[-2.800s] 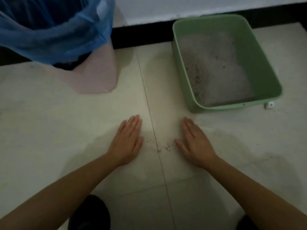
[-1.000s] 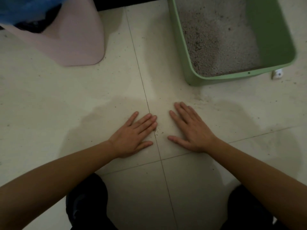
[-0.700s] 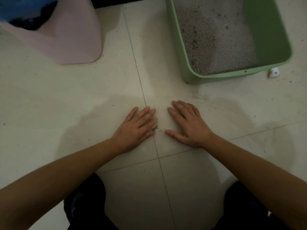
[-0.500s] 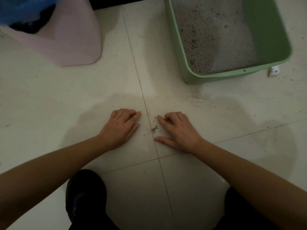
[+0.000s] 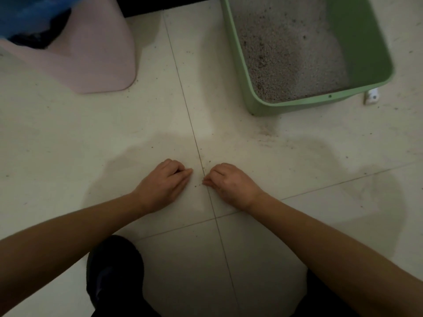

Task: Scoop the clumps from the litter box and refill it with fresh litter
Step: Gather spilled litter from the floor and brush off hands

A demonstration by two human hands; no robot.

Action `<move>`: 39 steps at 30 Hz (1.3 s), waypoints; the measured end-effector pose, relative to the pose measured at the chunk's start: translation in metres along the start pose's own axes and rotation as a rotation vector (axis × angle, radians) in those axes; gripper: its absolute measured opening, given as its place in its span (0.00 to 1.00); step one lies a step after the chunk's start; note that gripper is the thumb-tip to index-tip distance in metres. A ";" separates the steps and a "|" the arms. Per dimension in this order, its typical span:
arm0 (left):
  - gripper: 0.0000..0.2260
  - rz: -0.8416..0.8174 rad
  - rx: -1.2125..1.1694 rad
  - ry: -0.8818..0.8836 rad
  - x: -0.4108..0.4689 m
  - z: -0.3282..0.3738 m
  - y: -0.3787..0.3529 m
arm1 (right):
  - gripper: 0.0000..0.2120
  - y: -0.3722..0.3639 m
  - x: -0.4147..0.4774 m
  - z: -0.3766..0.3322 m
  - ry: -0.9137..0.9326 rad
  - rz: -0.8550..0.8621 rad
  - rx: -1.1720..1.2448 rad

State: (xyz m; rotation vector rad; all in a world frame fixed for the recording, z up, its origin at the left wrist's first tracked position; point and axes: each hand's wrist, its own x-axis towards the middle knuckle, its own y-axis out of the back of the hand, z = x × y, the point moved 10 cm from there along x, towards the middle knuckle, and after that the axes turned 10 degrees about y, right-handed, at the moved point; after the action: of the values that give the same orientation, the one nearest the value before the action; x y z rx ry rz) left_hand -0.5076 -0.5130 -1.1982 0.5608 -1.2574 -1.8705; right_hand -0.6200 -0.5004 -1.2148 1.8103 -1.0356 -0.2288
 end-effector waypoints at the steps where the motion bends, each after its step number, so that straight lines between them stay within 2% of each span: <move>1: 0.12 -0.005 -0.001 -0.003 -0.001 0.003 -0.002 | 0.09 -0.002 0.000 0.001 -0.007 -0.032 -0.005; 3: 0.14 -0.006 -0.005 0.004 -0.002 0.009 -0.005 | 0.11 0.000 -0.003 0.007 -0.070 -0.068 0.024; 6: 0.14 0.040 -0.039 0.058 0.001 0.015 -0.012 | 0.13 0.022 -0.016 0.031 -0.237 -0.035 0.036; 9: 0.13 0.099 -0.079 0.104 0.008 0.022 -0.018 | 0.09 0.039 -0.025 0.054 -0.331 -0.046 -0.033; 18: 0.08 0.114 -0.194 0.101 0.022 0.025 -0.019 | 0.06 0.050 -0.027 0.067 -0.376 -0.038 -0.092; 24: 0.07 -0.015 -0.062 -0.131 0.029 0.047 -0.033 | 0.08 0.049 -0.016 0.069 -0.404 -0.063 -0.052; 26: 0.11 0.005 -0.073 -0.042 0.037 0.028 -0.018 | 0.09 0.055 0.002 0.063 -0.430 -0.031 0.012; 28: 0.13 0.117 -0.101 0.124 0.050 0.000 0.022 | 0.09 0.068 0.033 0.051 -0.423 0.051 0.080; 31: 0.09 0.346 -0.104 0.250 0.079 -0.020 0.121 | 0.09 0.101 0.091 0.033 -0.385 0.213 0.139; 33: 0.08 0.579 -0.053 0.277 0.093 -0.020 0.203 | 0.08 0.139 0.134 0.027 -0.366 0.360 0.163; 36: 0.05 0.936 -0.009 0.310 0.087 -0.027 0.313 | 0.07 0.220 0.200 0.009 -0.239 0.683 0.112; 38: 0.07 1.050 0.000 0.335 0.081 -0.042 0.366 | 0.07 0.262 0.249 -0.005 -0.142 0.808 0.111; 39: 0.07 1.034 0.035 0.381 0.084 -0.054 0.384 | 0.07 0.278 0.274 -0.012 -0.107 0.835 0.131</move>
State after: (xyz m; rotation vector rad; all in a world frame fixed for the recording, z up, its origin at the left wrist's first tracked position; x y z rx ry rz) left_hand -0.3756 -0.6838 -0.8650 0.1832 -1.0168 -0.8299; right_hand -0.5959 -0.7316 -0.9012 1.3386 -1.8136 0.2604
